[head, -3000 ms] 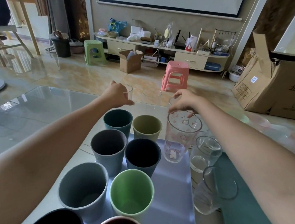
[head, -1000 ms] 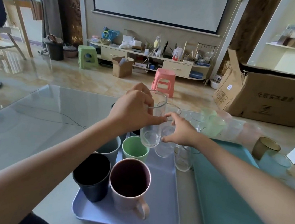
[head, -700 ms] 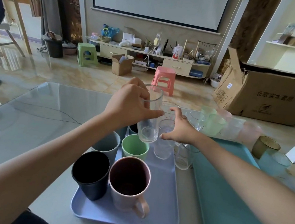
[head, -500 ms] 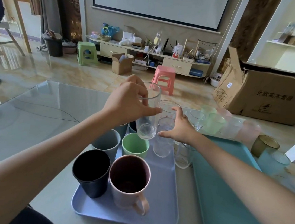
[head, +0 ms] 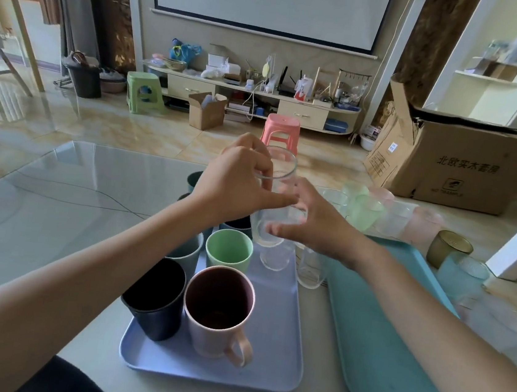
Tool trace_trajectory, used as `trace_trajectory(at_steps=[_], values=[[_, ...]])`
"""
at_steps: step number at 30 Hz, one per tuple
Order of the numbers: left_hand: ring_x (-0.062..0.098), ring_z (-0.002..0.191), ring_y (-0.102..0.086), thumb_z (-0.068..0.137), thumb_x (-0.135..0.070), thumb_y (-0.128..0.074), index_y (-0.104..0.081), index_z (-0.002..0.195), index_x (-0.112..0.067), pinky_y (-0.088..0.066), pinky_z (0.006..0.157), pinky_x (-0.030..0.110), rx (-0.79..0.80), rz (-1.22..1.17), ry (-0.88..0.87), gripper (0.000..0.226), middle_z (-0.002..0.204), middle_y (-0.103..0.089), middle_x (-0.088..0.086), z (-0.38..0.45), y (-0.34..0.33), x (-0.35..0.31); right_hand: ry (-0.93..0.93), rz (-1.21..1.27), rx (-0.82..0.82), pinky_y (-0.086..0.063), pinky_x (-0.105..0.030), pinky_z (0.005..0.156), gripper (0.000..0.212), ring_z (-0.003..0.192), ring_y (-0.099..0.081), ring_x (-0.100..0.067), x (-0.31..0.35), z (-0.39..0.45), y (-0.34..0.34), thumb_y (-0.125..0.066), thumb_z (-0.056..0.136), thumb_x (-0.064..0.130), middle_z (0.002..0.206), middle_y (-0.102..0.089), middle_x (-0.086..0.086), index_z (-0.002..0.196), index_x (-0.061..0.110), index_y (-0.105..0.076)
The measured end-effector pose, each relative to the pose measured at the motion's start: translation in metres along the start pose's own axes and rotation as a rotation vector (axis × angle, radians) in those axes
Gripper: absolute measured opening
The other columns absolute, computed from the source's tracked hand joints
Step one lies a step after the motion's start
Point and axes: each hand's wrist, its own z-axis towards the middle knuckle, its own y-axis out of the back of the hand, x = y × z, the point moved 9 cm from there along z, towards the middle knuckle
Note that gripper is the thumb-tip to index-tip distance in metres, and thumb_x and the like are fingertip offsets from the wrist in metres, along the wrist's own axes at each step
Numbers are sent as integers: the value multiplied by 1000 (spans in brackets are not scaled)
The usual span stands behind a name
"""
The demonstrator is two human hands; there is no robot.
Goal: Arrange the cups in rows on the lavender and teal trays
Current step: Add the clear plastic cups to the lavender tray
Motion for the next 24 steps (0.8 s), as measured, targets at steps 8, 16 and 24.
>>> trace_trajectory(at_steps=[8,16,24], values=[[7,94,-58,66,-39,-81,-60,101,-20,-51,82,21,334,-150,-100,45,107,-54,-12,-10,-39,-21,2,-33,-322,-51,-21,78,61,93,-63,-5,-30,-30,14,-87,60,33,105,-64,9,109,22,-52],[20,98,-62,87,-26,-63,-63,109,-12,-48,79,25,591,233,69,26,106,-66,2,-18,-63,62,-168,193,-388,-48,-20,81,59,90,-60,-6,-92,-46,-10,-88,59,19,104,-61,6,103,32,-51],[19,84,-62,83,-11,-58,-67,113,-23,-54,79,37,655,488,23,34,106,-70,-3,-25,-80,91,-201,202,-418,-47,-18,77,63,88,-60,-3,-117,-41,-29,-89,57,24,100,-60,8,105,29,-49]])
